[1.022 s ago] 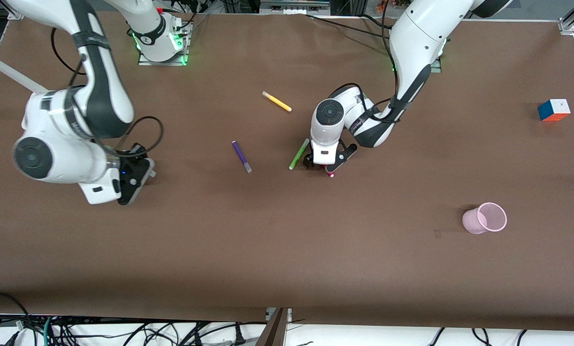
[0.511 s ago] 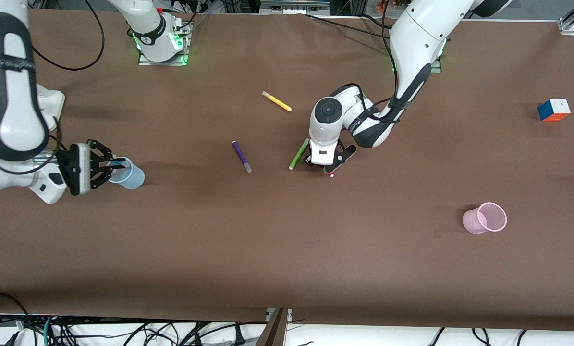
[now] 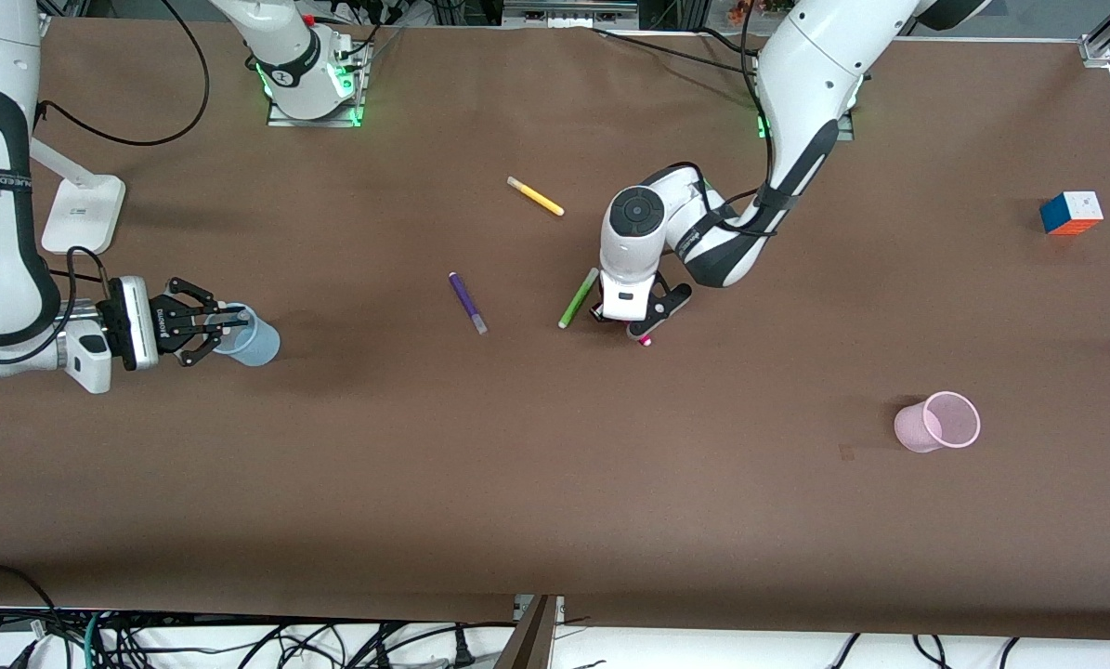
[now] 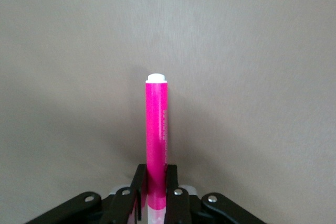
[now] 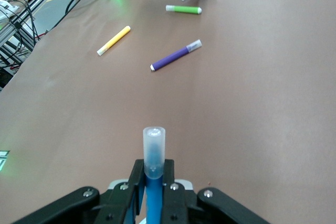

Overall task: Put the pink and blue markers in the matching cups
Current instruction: 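Drop the blue marker into the blue cup while the left gripper carries pink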

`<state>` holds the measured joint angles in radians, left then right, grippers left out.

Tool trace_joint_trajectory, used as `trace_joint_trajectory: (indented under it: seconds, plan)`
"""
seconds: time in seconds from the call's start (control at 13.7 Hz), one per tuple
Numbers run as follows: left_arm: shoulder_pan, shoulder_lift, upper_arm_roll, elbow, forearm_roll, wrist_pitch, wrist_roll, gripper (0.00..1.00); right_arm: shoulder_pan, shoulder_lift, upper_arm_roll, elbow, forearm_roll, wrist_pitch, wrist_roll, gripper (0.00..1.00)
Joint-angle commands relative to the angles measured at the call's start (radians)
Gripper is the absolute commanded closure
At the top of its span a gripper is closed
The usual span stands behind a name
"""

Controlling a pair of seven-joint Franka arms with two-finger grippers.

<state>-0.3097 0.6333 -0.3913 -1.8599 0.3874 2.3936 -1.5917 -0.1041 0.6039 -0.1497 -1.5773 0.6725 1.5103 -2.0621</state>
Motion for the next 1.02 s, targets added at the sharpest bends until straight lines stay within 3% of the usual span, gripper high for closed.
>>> trace_joint_trajectory:
  seconds: [0.0, 0.22, 0.29, 0.37, 0.66, 0.95]
  plan:
    - [0.072, -0.130, -0.035, -0.013, -0.028, -0.134, 0.146, 1.00, -0.031, 0.017, 0.010, 0.003, 0.047, -0.021, -0.059, 1.00]
    - [0.249, -0.208, -0.165, -0.010, -0.064, -0.267, 0.351, 1.00, -0.049, 0.024, 0.010, 0.005, 0.047, -0.021, -0.072, 1.00]
    - [0.323, -0.231, -0.214, -0.010, -0.064, -0.310, 0.425, 1.00, -0.054, 0.024, 0.010, 0.005, 0.047, -0.022, -0.061, 0.35]
    - [0.405, -0.256, -0.265, -0.010, -0.070, -0.344, 0.512, 1.00, -0.058, 0.025, 0.010, 0.010, 0.048, -0.022, -0.053, 0.00]
    - [0.731, -0.294, -0.450, 0.042, -0.140, -0.520, 0.873, 1.00, -0.060, 0.014, 0.010, 0.085, 0.052, -0.041, 0.130, 0.00]
    - [0.949, -0.296, -0.520, 0.056, -0.142, -0.568, 1.227, 1.00, -0.042, -0.012, 0.016, 0.200, -0.008, -0.111, 0.535, 0.00]
